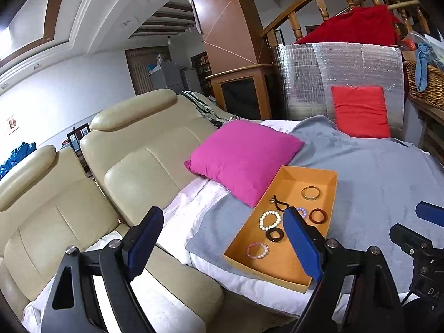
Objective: Organize jewelry
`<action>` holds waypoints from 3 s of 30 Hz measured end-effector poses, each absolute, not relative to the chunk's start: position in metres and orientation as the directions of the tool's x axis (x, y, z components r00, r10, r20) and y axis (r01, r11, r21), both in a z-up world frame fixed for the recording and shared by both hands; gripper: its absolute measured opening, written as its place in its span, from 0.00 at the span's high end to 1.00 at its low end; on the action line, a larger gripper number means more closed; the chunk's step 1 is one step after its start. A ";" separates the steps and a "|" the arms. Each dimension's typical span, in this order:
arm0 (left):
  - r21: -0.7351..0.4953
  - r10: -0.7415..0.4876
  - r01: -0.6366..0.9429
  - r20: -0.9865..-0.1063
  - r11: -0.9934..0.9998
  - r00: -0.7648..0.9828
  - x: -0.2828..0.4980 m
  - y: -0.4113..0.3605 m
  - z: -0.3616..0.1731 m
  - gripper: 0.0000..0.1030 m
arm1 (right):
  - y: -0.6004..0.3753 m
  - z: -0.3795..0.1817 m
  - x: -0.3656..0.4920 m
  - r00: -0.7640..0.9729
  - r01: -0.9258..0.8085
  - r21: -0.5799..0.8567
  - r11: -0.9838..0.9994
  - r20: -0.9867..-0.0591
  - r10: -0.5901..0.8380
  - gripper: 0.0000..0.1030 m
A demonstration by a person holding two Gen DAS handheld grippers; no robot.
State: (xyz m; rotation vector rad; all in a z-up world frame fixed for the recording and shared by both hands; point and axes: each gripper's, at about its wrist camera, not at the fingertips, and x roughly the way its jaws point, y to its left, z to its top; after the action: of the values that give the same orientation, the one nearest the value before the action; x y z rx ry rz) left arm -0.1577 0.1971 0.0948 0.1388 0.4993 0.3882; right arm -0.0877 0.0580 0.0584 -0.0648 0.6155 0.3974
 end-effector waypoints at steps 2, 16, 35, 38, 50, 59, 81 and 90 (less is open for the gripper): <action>0.219 0.396 -0.331 -0.442 0.918 0.805 -0.158 0.199 0.094 0.14 | 0.061 0.059 -0.088 0.743 -0.384 0.055 0.922 -0.574 0.344 0.38; 0.218 0.405 -0.343 -0.451 0.914 0.795 -0.156 0.210 0.091 0.14 | 0.071 0.058 -0.086 0.739 -0.393 0.049 0.918 -0.578 0.347 0.38; 0.201 0.400 -0.346 -0.469 0.916 0.787 -0.156 0.228 0.085 0.14 | 0.087 0.060 -0.084 0.736 -0.402 0.026 0.915 -0.585 0.339 0.38; 0.198 0.401 -0.349 -0.472 0.916 0.785 -0.156 0.232 0.084 0.14 | 0.090 0.060 -0.082 0.735 -0.405 0.021 0.914 -0.587 0.339 0.38; 0.182 0.397 -0.354 -0.477 0.918 0.784 -0.155 0.240 0.085 0.14 | 0.093 0.058 -0.076 0.729 -0.403 0.013 0.915 -0.600 0.329 0.36; 0.175 0.393 -0.354 -0.479 0.919 0.785 -0.154 0.243 0.085 0.14 | 0.097 0.059 -0.073 0.731 -0.400 0.004 0.917 -0.603 0.321 0.36; 0.156 0.389 -0.362 -0.503 0.919 0.772 -0.144 0.255 0.076 0.14 | 0.100 0.056 -0.061 0.725 -0.392 -0.006 0.920 -0.617 0.305 0.36; 0.158 0.390 -0.363 -0.519 0.918 0.761 -0.131 0.259 0.067 0.14 | 0.106 0.045 -0.043 0.711 -0.402 -0.005 0.916 -0.632 0.309 0.36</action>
State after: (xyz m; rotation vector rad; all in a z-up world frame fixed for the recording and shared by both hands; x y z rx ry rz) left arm -0.1308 0.2594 0.0669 0.0489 0.5759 0.4096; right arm -0.0433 0.1064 0.0454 -0.1457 0.6729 0.3955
